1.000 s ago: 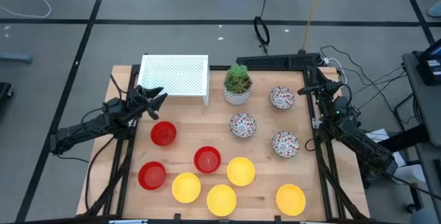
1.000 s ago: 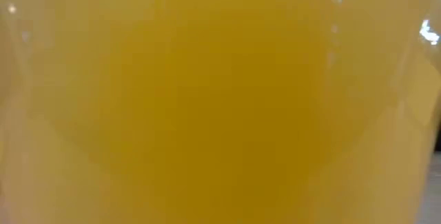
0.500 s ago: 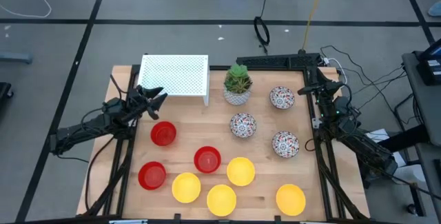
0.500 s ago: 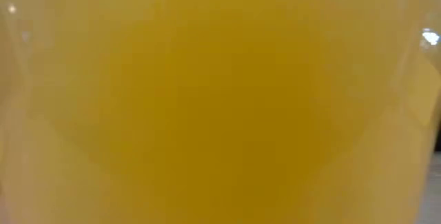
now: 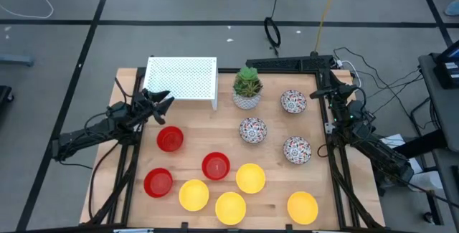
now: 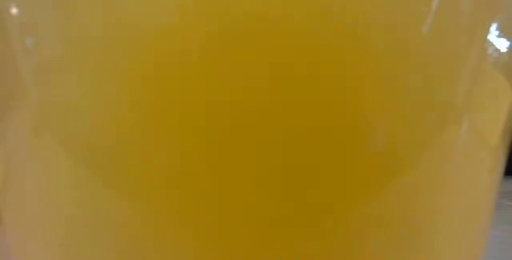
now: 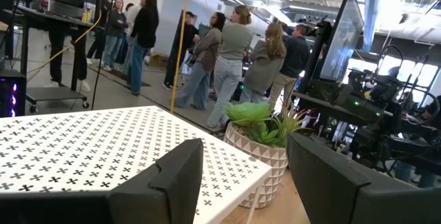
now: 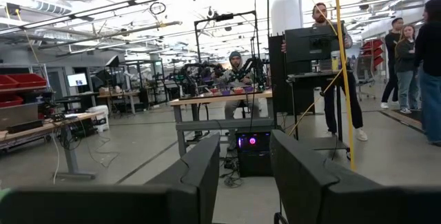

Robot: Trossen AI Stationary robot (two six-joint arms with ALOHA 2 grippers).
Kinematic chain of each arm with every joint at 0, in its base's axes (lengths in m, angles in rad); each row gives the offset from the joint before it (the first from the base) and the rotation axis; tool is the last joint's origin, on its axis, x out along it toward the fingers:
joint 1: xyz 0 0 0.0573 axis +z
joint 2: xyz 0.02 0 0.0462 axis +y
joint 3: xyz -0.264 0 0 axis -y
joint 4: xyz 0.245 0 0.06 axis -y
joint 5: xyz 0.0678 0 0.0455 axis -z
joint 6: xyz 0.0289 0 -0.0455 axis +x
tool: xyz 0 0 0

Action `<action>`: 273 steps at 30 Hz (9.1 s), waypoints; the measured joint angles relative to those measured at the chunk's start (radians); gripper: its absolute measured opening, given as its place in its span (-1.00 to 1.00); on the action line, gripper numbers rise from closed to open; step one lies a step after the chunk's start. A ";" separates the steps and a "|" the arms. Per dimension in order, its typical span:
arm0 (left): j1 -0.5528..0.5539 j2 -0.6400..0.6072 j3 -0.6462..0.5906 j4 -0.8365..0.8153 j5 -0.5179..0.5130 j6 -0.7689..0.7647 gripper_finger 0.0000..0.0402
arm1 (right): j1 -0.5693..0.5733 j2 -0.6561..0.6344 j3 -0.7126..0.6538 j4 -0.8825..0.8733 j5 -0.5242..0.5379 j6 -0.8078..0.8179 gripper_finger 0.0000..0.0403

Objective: Pick & Place Mini bowls

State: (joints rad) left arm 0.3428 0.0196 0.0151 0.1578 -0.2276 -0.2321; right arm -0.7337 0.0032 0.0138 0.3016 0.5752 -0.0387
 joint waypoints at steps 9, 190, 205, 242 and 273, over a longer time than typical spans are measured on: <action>0.000 0.000 0.000 0.000 0.000 0.000 0.05 | 0.000 0.000 0.000 0.000 0.000 0.000 -0.42; -0.521 1.624 0.895 -1.209 0.177 -0.519 0.01 | 0.001 0.000 0.000 0.000 0.000 0.000 -0.42; -0.521 1.615 0.898 -1.212 0.261 -0.411 -0.91 | 0.001 0.001 0.000 0.000 0.000 0.000 -0.42; -0.104 1.614 1.483 -1.505 -0.253 0.174 -0.92 | 0.001 0.002 0.000 0.000 0.000 0.000 -0.42; 0.443 1.614 1.441 -1.571 -0.129 0.193 -0.84 | 0.001 0.002 0.000 0.000 0.000 0.000 -0.42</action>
State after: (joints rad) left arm 0.7860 1.6337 1.4563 -1.4137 -0.3569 -0.0394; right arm -0.7330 0.0051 0.0139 0.3012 0.5753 -0.0387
